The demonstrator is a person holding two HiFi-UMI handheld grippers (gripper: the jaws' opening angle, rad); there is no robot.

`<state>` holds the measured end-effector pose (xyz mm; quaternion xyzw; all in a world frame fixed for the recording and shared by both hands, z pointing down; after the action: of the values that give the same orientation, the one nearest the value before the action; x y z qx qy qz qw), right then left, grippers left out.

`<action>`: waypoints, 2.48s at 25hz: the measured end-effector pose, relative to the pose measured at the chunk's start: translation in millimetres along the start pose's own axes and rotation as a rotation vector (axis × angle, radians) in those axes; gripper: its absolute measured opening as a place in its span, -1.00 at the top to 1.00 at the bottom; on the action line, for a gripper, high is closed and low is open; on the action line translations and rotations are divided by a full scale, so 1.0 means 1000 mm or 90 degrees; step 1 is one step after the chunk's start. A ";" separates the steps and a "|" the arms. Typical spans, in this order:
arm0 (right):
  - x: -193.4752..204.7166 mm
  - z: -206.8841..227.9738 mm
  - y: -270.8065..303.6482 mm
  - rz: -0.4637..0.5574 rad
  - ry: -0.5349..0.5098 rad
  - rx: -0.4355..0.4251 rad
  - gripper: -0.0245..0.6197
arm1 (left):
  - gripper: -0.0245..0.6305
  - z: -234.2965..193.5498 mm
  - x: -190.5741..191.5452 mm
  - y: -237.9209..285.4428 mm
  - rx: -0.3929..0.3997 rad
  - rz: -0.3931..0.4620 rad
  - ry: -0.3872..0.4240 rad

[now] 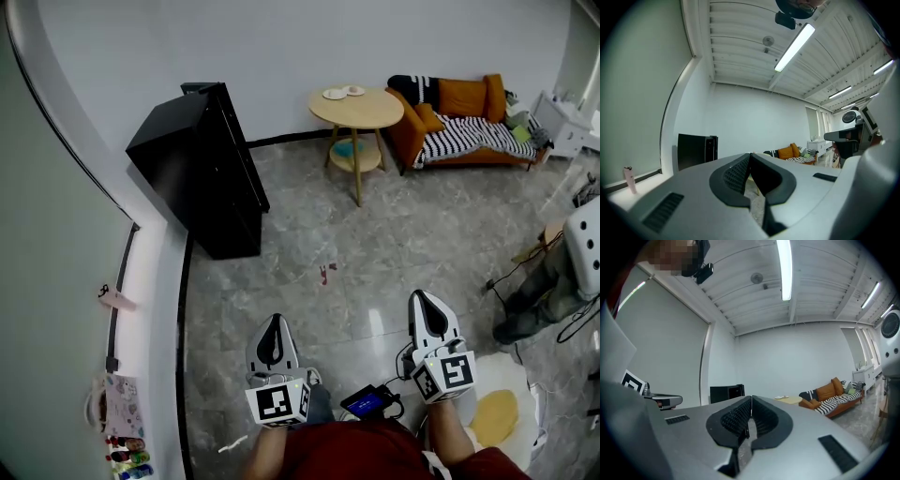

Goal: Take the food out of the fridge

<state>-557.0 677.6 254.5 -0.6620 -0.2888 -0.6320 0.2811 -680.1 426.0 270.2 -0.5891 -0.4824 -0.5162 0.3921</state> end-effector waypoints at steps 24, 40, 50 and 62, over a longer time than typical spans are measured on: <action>-0.022 -0.068 0.179 0.014 -0.043 0.038 0.85 | 0.89 -0.140 -0.028 0.138 0.031 -0.013 0.001; -0.003 -0.026 0.266 0.016 -0.046 0.032 0.85 | 0.89 -0.143 -0.029 0.236 0.036 0.002 0.004; 0.002 0.048 0.334 0.004 -0.025 0.019 0.85 | 0.89 -0.106 -0.035 0.323 0.020 0.002 0.010; 0.014 0.128 0.403 0.009 -0.022 -0.002 0.85 | 0.89 -0.065 -0.032 0.419 0.004 0.000 0.021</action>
<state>-172.5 500.2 260.4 -0.6754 -0.2881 -0.6186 0.2796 -287.7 263.7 264.5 -0.5793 -0.4775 -0.5243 0.4019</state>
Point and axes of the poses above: the fingertips, and each gripper's own axes: y forward along the fingers, z to its right, x out of its underside, the point moved 6 cm from there along -y, backward along the fingers, and after that the axes turned 9 degrees about -y, right-handed, at the moved point
